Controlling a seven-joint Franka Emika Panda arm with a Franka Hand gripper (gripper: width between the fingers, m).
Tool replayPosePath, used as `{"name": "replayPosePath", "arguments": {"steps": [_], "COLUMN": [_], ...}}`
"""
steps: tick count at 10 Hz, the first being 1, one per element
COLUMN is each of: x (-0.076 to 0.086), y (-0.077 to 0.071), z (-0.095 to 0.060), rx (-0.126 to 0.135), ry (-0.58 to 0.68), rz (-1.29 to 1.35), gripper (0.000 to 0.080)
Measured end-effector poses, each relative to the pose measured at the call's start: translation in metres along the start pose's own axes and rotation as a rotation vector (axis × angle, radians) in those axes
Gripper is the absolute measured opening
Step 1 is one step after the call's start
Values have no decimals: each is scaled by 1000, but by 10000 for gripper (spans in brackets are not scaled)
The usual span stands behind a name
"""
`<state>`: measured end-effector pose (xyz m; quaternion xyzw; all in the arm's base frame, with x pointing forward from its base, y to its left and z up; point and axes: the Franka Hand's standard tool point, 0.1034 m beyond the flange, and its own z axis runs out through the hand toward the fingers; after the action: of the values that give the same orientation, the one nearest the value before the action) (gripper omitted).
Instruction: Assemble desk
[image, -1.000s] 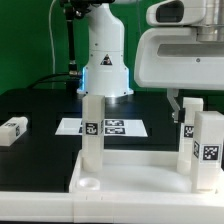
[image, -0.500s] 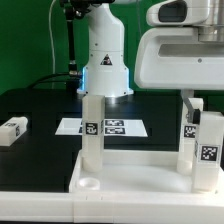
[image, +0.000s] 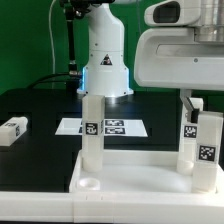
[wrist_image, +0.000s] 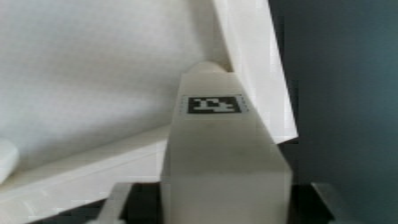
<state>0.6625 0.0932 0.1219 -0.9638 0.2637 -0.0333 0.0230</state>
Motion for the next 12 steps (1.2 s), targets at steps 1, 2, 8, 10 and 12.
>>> {"name": "replayPosePath", "arguments": {"steps": [1, 2, 8, 10, 12], "x": [0, 0, -1, -2, -2], "y": [0, 1, 0, 0, -1], "z": [0, 1, 2, 2, 2], "rx": [1, 1, 19, 22, 22], "ry": [2, 5, 0, -5, -6], "rz": [75, 185, 810, 951, 990], "gripper": [288, 289, 290, 290, 344]}}
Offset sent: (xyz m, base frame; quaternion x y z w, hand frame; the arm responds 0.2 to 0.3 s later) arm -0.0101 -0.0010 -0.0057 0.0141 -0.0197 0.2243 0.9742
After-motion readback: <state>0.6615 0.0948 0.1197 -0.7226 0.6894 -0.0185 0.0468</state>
